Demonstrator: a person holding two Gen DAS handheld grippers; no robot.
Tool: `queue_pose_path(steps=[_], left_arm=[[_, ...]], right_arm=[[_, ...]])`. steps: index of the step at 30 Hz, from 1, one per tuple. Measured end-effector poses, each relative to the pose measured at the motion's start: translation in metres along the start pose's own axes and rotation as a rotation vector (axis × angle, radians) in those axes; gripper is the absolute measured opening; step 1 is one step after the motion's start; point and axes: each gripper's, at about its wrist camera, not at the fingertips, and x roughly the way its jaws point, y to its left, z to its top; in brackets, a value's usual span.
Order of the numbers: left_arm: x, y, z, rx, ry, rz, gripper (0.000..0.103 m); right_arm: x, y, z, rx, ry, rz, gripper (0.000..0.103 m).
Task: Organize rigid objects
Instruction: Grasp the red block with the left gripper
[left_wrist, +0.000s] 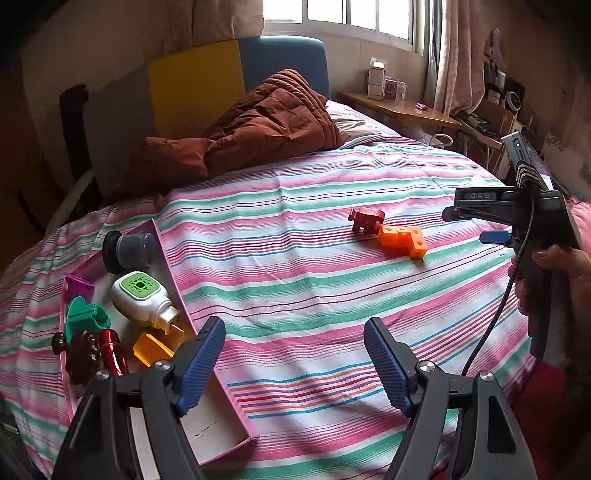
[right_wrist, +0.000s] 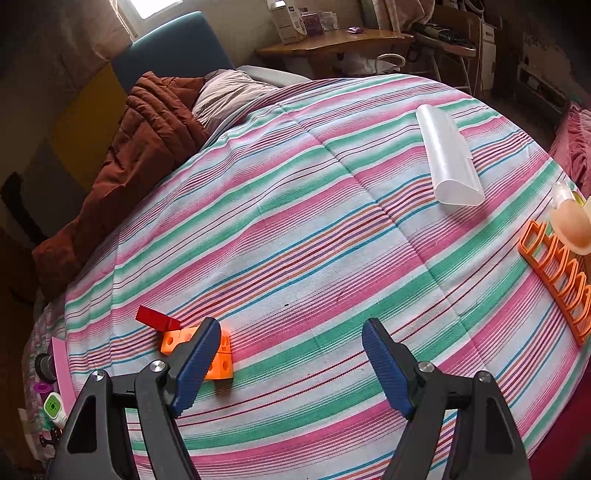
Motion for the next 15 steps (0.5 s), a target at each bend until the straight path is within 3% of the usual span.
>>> queue_pose_path(steps=[15], left_arm=[[0.043,-0.006,0.034,0.002,0.048,-0.029,0.078]], right_arm=[[-0.002,-0.006,0.003,0.048,-0.002,0.014,0.081]])
